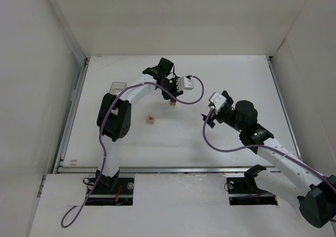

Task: Build the wood block tower

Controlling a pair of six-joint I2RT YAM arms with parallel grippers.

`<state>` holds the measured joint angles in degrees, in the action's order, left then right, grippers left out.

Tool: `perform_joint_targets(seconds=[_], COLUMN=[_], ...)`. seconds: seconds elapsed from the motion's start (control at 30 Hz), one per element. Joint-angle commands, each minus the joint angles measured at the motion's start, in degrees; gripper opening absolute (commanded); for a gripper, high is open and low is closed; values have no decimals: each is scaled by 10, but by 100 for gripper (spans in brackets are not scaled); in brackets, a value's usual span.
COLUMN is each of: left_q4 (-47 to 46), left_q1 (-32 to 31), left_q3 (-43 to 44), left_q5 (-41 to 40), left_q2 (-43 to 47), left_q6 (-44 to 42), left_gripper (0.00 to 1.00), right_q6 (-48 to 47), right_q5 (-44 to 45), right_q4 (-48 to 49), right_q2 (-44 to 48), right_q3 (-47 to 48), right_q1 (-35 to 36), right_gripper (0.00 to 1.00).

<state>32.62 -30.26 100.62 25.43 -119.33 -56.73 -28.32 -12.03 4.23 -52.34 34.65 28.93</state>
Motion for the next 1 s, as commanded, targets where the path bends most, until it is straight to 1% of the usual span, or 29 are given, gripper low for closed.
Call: perform_joint_targets(seconds=[0.0, 0.97], left_q4=[9, 24], left_q1=[3, 3], left_q3=[0, 23], left_q5=[11, 6], left_q2=[1, 6], left_q6=[7, 2], left_gripper=[0, 0], right_q6=[-4, -15], right_q5=[7, -4], right_q4=[8, 8], right_q2=[11, -10], right_q3=[-3, 8], right_q1=[-3, -3], right_gripper=[100, 100])
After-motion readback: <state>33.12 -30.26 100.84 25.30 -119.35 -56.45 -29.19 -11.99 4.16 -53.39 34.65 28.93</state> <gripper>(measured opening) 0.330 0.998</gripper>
